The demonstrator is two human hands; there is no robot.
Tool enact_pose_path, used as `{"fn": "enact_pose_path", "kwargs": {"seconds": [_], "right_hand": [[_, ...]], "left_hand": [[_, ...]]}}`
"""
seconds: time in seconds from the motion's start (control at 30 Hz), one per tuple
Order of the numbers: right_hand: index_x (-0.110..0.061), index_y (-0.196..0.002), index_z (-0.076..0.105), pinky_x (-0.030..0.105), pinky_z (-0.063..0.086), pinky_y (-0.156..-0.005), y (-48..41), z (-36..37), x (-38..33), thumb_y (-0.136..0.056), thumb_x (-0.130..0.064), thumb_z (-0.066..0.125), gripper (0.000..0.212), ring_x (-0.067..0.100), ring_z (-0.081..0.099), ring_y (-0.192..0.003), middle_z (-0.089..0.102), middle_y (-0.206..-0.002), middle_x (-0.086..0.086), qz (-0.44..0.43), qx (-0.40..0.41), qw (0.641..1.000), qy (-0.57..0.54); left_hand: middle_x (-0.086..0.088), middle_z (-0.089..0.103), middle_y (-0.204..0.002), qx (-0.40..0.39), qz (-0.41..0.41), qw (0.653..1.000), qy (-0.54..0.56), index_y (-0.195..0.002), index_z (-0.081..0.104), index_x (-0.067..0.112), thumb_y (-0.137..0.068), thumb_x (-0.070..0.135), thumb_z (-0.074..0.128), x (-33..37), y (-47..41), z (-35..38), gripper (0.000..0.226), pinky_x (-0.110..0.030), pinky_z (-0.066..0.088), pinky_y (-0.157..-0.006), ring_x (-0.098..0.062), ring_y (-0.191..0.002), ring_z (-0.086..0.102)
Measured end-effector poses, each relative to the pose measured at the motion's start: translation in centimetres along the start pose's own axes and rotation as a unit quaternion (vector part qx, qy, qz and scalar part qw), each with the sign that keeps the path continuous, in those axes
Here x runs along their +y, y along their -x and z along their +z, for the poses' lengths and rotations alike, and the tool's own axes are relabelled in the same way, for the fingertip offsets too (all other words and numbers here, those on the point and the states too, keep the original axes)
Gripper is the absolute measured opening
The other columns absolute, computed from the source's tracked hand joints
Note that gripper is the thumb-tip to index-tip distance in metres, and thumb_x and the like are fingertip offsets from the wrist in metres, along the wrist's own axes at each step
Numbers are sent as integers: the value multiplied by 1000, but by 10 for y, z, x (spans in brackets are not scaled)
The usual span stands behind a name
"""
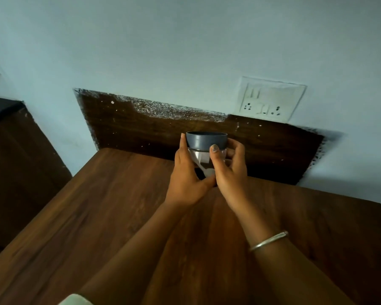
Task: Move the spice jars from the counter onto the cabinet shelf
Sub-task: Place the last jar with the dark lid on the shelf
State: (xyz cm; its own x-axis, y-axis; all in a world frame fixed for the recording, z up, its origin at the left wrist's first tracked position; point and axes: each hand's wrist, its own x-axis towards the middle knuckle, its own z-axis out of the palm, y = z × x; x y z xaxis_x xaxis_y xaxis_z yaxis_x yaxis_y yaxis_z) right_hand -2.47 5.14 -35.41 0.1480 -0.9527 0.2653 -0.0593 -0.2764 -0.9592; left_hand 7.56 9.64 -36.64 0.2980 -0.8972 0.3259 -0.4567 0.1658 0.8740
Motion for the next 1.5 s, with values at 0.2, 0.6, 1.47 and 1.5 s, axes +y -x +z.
{"fn": "enact_pose_path", "kwargs": {"seconds": [0.2, 0.6, 1.47, 1.5], "right_hand": [[-18, -123, 50, 27, 54, -81, 12, -55, -19, -89, -52, 46, 48, 17, 63, -102, 63, -112, 6, 48, -52, 993, -91], [-19, -133, 45, 28, 52, -87, 45, -100, -48, -86, -60, 45, 62, 14, 59, -111, 60, -123, 2, 44, 24, 994, -98], [-40, -124, 47, 42, 50, -97, 71, -126, -58, -88, -21, 60, 42, 15, 60, -113, 61, -121, -1, 28, -80, 991, -106], [-38, -123, 47, 44, 49, -98, 72, -128, -58, -89, -16, 59, 43, 16, 60, -113, 61, -121, 0, 23, -73, 990, -116]], "left_hand": [[26, 48, -117, -48, -9, 989, 137, -149, 6, 24, -69, 28, 70, 45, 16, 22, 102, -24, 54, -87, 10, -101, 59], [3, 51, -130, -105, 70, 989, 80, -141, 15, 35, -65, 33, 79, 89, 29, 43, 100, -32, 50, -96, -10, -119, 54], [10, 52, -126, -204, -13, 951, 232, -146, -7, 34, -79, 8, 54, 99, 37, 41, 94, -22, 49, -92, -7, -116, 55], [11, 51, -127, -204, -16, 952, 226, -148, -7, 30, -85, 5, 54, 100, 36, 42, 91, -23, 47, -97, -9, -122, 51]]}}
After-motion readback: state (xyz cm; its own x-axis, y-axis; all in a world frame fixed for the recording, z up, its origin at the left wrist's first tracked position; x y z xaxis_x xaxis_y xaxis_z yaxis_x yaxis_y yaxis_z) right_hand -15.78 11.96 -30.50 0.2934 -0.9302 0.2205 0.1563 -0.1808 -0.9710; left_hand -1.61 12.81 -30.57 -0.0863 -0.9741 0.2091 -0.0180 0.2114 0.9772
